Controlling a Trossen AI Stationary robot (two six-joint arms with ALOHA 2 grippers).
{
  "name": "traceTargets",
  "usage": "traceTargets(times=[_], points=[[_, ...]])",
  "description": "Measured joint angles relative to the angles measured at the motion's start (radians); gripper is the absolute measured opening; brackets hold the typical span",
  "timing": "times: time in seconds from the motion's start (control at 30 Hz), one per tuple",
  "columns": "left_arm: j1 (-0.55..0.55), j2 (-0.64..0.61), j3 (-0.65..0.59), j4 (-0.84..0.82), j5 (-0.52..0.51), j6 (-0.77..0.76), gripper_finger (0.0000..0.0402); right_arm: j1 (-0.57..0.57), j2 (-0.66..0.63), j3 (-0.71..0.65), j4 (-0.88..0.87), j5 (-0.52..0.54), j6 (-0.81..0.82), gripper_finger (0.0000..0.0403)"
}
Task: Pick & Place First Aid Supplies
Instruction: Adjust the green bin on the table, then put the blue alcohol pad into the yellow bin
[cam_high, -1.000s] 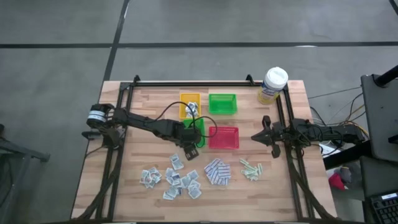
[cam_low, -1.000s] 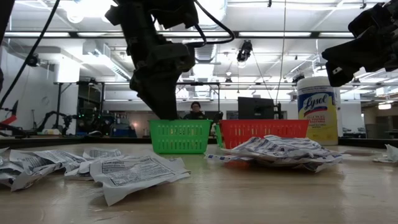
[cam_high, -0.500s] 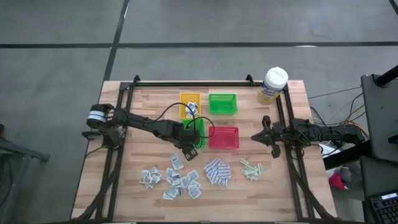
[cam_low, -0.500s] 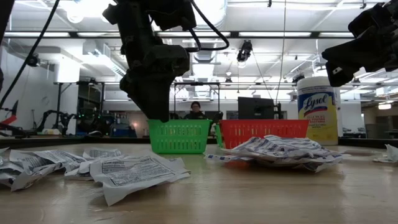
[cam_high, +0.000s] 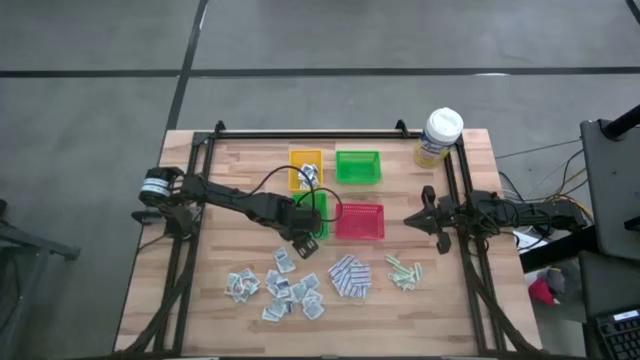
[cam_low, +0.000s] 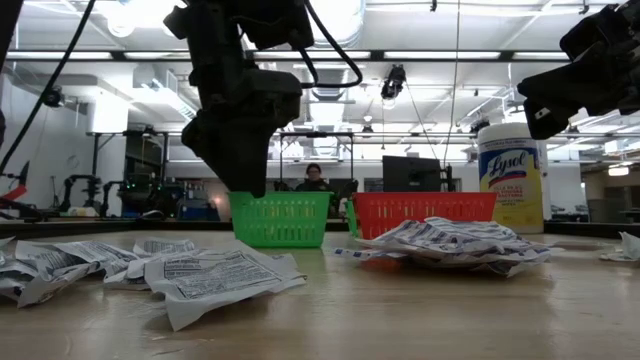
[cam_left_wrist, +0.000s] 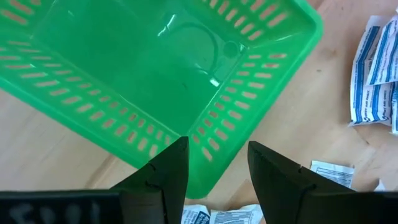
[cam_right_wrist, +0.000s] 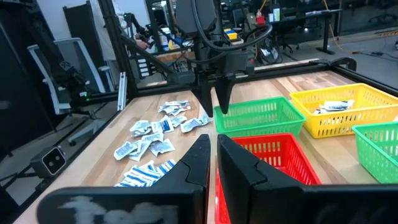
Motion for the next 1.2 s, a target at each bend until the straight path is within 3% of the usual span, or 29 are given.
traceTargets(times=[0.57,0.73,0.97,1.2], points=[[0.000,-0.035,0.028,-0.015,0.002,-0.005,0.0168,0.000,0.000,0.000,0.000,0.000,0.000,0.0028],[-0.007,-0.069,0.107,-0.130,-0.045,0.014,0.0168,0.000,0.000,0.000,0.000,0.000,0.000,0.0028],[-0.094,-0.080,0.184,-0.377,0.093,-0.187,0.0168,0.000,0.000,0.000,0.000,0.000,0.000,0.0028],[-0.155,-0.082,0.122,-0.381,0.106,-0.233,0.0168,0.000,0.000,0.000,0.000,0.000,0.000,0.0028]])
